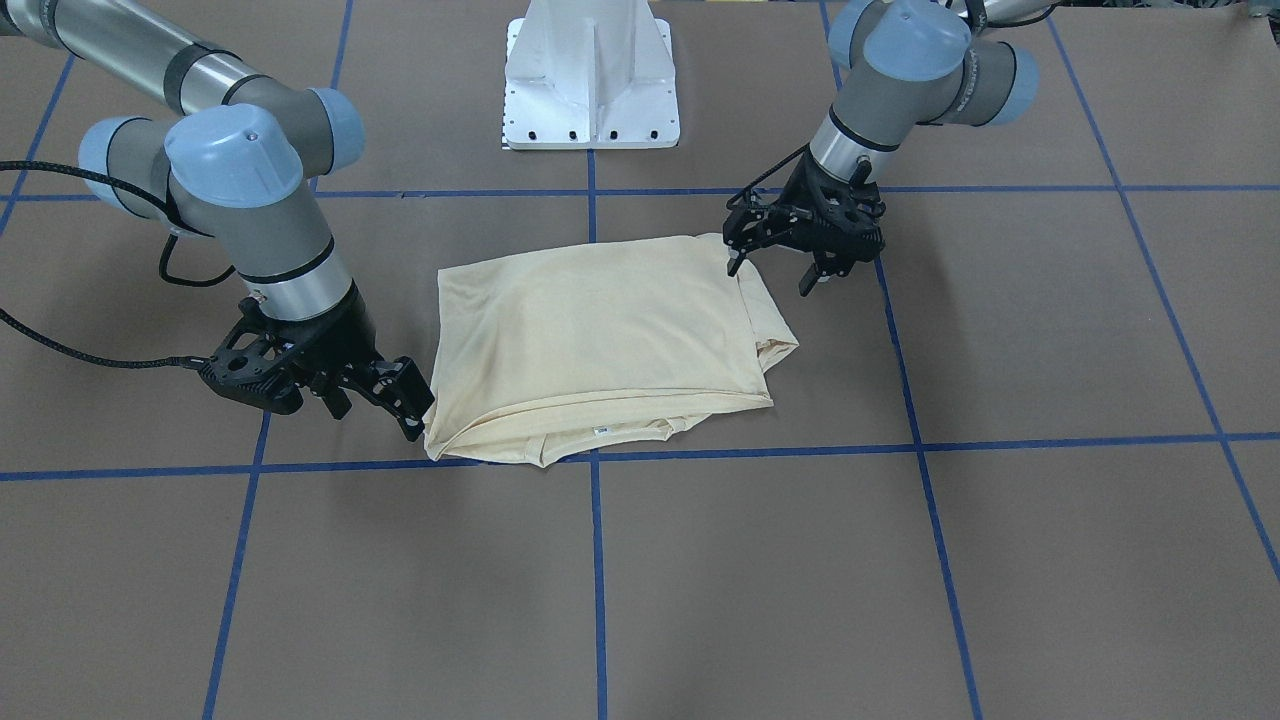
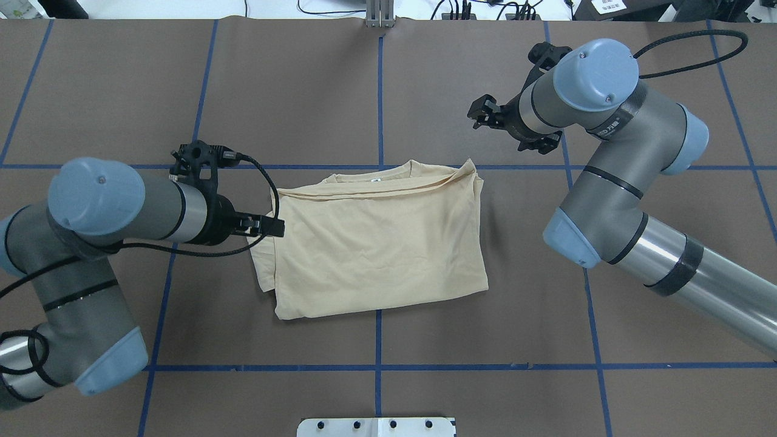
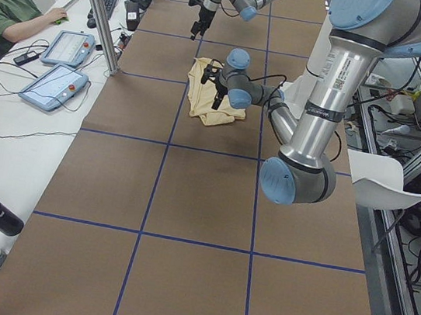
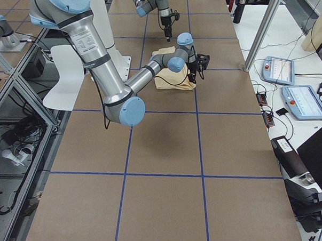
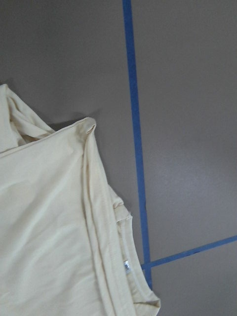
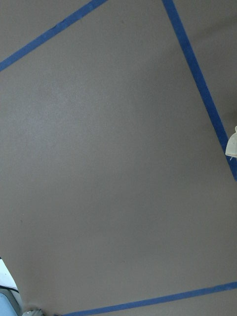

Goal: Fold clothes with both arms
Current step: 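Grasp the folded shirt's side edge with the left gripper and lift it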

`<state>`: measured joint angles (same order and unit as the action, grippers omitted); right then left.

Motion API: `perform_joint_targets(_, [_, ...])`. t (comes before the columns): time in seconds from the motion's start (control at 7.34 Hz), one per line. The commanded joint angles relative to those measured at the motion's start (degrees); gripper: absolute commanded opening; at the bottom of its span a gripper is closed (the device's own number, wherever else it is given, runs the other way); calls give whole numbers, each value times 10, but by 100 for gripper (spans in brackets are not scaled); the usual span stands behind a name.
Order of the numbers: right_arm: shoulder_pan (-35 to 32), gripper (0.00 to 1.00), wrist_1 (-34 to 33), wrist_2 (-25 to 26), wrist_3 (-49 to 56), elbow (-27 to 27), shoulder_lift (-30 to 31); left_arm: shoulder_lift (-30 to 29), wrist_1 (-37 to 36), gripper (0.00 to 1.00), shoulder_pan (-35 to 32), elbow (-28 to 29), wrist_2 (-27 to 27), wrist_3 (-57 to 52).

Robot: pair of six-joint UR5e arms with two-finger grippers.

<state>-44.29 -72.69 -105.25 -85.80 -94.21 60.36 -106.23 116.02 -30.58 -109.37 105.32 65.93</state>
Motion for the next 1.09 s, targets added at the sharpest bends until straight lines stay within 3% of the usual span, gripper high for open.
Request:
perform_joint_targets(0.0, [0,100,3,0,1,1,3,14,-1,100,94,5,-65,58])
perform_joint_targets(0.14, [0,100,3,0,2,3,3,9,2,100,108,25,-71,58])
perform_joint_targets(0.27, [1,100,3,0,2,2,2,7,2,80,109,31,-70,58])
perform_joint_targets(0.41, [1,100,4,0,2,2,2,3,2,48,109,30,-66,57])
perform_joint_targets(0.82, [2,100,4,0,3,3,2,-3,2,29,112,28,-64,57])
perform_joint_targets(0.95, [3,100,4,1,3,3,2,-3,2,9,115,29,-64,57])
